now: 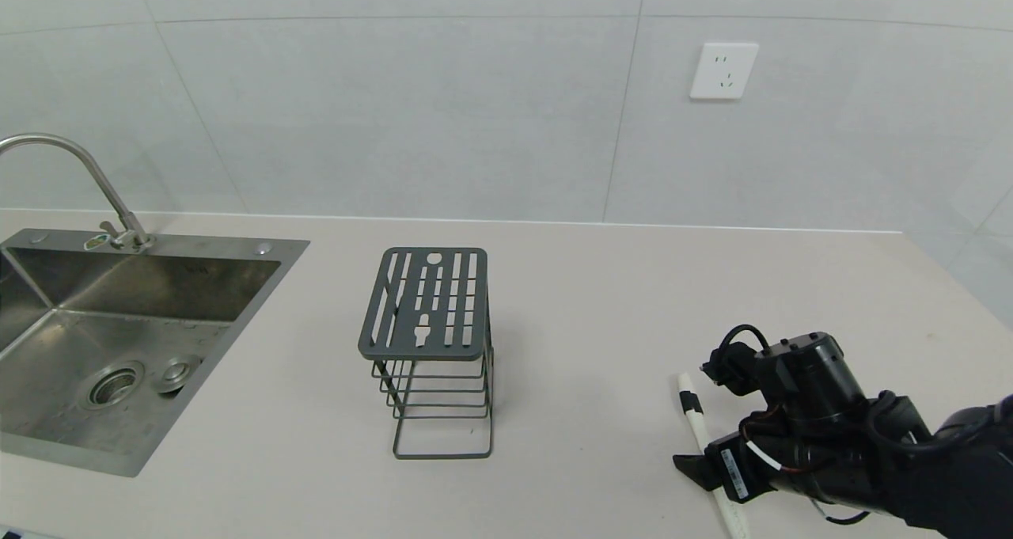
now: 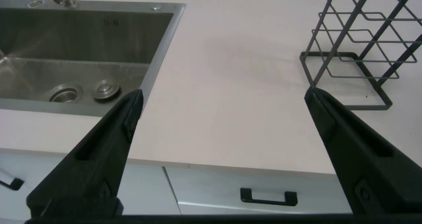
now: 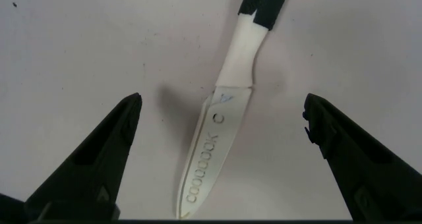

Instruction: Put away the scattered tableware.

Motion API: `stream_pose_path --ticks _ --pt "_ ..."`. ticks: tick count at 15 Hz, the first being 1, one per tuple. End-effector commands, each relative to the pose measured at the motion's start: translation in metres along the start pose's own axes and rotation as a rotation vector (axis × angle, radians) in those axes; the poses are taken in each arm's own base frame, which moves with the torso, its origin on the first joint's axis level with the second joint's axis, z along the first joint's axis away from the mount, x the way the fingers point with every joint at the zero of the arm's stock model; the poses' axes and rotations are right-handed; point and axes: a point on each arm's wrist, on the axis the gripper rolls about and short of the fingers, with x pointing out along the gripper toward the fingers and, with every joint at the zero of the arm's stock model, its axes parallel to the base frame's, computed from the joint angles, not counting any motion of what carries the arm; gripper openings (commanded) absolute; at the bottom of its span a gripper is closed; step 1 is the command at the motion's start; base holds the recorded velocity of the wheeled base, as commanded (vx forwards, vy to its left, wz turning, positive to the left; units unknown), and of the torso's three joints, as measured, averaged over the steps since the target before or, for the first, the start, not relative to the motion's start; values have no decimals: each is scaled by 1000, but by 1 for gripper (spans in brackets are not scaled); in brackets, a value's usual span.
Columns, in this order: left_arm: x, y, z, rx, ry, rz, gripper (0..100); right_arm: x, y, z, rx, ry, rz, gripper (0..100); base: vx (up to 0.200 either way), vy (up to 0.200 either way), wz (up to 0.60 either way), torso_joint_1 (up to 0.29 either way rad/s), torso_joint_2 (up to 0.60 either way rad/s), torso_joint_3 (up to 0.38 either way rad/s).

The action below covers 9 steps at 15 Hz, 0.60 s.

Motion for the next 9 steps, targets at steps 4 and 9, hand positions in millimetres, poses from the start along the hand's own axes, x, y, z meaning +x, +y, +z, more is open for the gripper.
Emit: stream_pose_path --ticks 4,9 --pt "0 0 0 0 1 1 100 11 4 -4 -14 28 -3 100 0 0 0 0 0 0" --pt "0 0 0 0 1 1 100 13 7 -9 -23 51 3 100 0 0 0 0 0 0"
